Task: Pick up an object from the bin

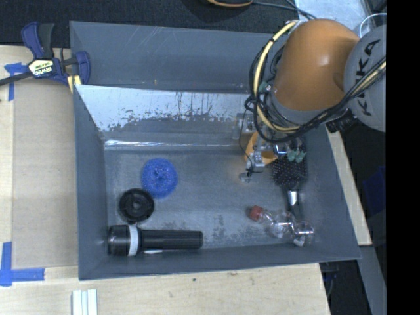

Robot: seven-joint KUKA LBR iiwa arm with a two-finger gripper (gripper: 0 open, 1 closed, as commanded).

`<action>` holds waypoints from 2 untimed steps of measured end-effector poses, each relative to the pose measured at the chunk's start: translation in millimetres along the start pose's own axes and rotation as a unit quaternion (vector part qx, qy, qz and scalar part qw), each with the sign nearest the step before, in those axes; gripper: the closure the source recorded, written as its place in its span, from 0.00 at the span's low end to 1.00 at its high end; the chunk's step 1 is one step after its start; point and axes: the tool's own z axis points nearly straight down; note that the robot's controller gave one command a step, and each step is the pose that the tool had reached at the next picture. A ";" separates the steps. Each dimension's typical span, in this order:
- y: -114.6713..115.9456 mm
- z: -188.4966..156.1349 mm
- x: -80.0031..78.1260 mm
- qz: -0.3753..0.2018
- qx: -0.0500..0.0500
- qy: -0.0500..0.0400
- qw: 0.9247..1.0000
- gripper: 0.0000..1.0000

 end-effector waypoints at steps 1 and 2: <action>0.0 -4.9 -1.5 0.000 0.000 -0.004 1.000 0.00; -121.4 130.2 -51.0 -0.063 -0.002 -0.008 0.998 0.00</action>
Offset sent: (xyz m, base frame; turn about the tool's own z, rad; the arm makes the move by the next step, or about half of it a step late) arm 0.0461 -0.1280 -0.1451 -0.1312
